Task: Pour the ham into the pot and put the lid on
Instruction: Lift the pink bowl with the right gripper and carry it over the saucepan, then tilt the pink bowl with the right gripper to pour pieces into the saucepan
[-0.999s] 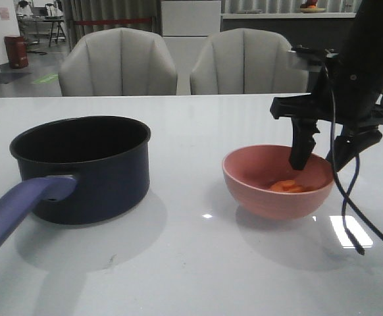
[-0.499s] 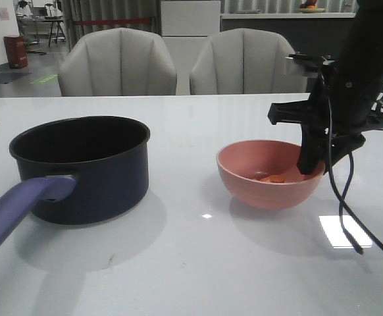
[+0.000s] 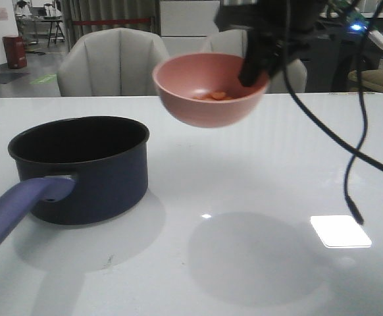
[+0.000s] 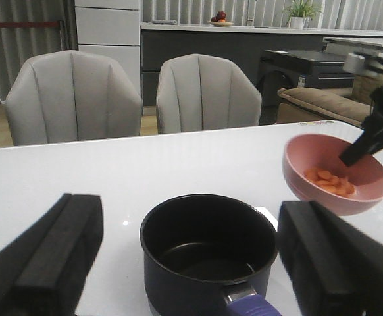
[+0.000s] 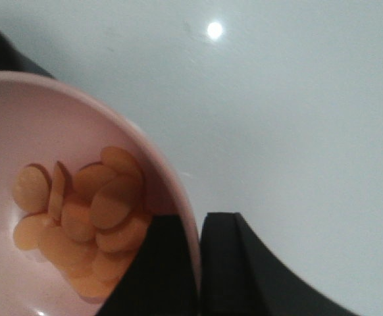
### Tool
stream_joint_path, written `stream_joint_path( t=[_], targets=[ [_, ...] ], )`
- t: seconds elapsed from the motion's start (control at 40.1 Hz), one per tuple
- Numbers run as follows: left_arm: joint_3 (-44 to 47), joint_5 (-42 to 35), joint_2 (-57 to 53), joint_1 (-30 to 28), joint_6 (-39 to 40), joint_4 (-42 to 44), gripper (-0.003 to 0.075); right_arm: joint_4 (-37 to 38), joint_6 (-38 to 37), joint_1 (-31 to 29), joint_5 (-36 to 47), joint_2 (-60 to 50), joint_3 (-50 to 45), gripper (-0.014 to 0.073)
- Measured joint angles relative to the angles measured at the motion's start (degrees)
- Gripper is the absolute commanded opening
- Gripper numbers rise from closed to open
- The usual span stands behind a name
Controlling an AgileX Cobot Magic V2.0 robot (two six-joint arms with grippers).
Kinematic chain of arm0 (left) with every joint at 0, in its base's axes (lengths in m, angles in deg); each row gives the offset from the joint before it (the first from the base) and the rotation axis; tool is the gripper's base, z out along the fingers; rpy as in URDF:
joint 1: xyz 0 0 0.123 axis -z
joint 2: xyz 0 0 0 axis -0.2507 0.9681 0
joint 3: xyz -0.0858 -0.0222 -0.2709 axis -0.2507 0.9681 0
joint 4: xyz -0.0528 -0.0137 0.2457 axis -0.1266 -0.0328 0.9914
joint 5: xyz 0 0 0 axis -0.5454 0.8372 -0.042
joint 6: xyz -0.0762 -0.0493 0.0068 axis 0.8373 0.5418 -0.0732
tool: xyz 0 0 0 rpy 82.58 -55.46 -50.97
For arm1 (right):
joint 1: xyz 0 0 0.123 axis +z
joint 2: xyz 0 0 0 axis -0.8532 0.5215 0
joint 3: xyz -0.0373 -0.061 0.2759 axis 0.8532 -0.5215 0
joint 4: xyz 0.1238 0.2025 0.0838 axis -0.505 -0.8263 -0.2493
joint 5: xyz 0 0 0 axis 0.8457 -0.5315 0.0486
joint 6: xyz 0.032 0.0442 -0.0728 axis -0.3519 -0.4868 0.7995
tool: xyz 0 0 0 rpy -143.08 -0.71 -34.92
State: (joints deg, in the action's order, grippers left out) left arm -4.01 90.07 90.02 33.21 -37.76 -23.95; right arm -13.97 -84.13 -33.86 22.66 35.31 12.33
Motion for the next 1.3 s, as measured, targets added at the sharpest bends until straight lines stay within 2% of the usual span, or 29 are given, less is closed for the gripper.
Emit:
stream_joint_path(
  t=[0.175, 0.374, 0.649, 0.874, 1.073, 1.298],
  targets=[
    [0.0, 0.0, 0.0, 0.0, 0.0, 0.0, 0.0584, 0.0, 0.14, 7.98, 7.13, -0.01, 1.47, 0.0148],
    [0.0, 0.0, 0.0, 0.0, 0.0, 0.0, 0.0584, 5.47, 0.27, 13.62, 23.35, 2.62, 1.47, 0.0148],
    [0.0, 0.0, 0.0, 0.0, 0.0, 0.0, 0.0584, 12.88, 0.31, 15.97, 43.23, 5.61, -0.17, 0.0137],
    [0.0, 0.0, 0.0, 0.0, 0.0, 0.0, 0.0584, 14.3, 2.64, 16.07, 61.94, 5.61, -8.76, 0.0138],
    [0.0, 0.0, 0.0, 0.0, 0.0, 0.0, 0.0584, 13.17, 13.13, 16.07, 68.72, 5.74, -13.25, 0.0138],
    [0.0, 0.0, 0.0, 0.0, 0.0, 0.0, 0.0584, 6.34, 34.24, 17.89, 71.96, 6.0, -14.17, 0.0138]
  ],
)
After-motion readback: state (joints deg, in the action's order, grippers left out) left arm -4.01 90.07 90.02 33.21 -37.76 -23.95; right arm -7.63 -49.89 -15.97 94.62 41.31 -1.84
